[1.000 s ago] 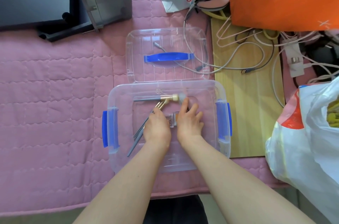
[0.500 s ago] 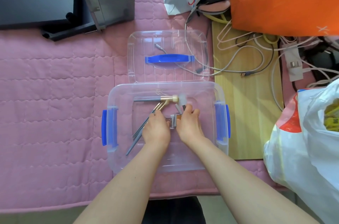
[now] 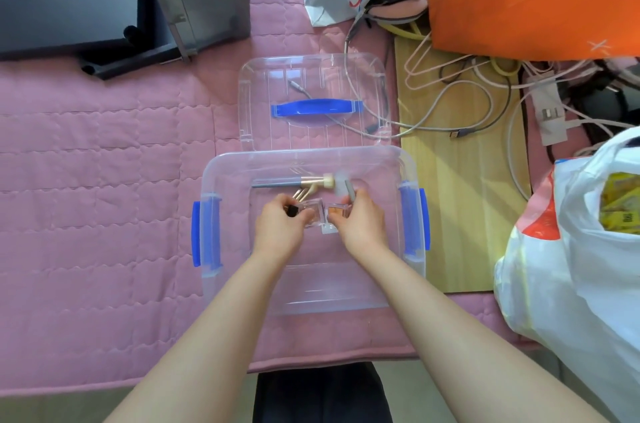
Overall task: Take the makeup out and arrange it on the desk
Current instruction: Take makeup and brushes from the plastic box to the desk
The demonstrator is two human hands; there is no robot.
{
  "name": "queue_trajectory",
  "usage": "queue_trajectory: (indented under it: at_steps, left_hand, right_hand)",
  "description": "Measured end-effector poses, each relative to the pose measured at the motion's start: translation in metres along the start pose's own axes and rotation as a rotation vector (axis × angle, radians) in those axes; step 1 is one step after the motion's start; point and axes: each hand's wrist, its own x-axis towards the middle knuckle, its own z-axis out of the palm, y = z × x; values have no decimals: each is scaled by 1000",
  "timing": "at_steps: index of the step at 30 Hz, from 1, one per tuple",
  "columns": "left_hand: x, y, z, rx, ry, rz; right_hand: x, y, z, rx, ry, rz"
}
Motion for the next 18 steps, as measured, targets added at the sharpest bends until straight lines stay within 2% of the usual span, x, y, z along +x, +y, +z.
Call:
queue_trajectory:
  at_steps: [6,14,18]
  left_hand:
    - [-39,15,-25,-239,-119,-39]
    - [-109,51,-63,-476,-194,-88]
    - [-155,72,-87,-585,-218,-66]
  right_hand:
    - [-37,-9,-34,160,-55,-47]
    - [-115,-39,-99,572,-204,-2]
    - [-158,-57,-126,622,-271,-10]
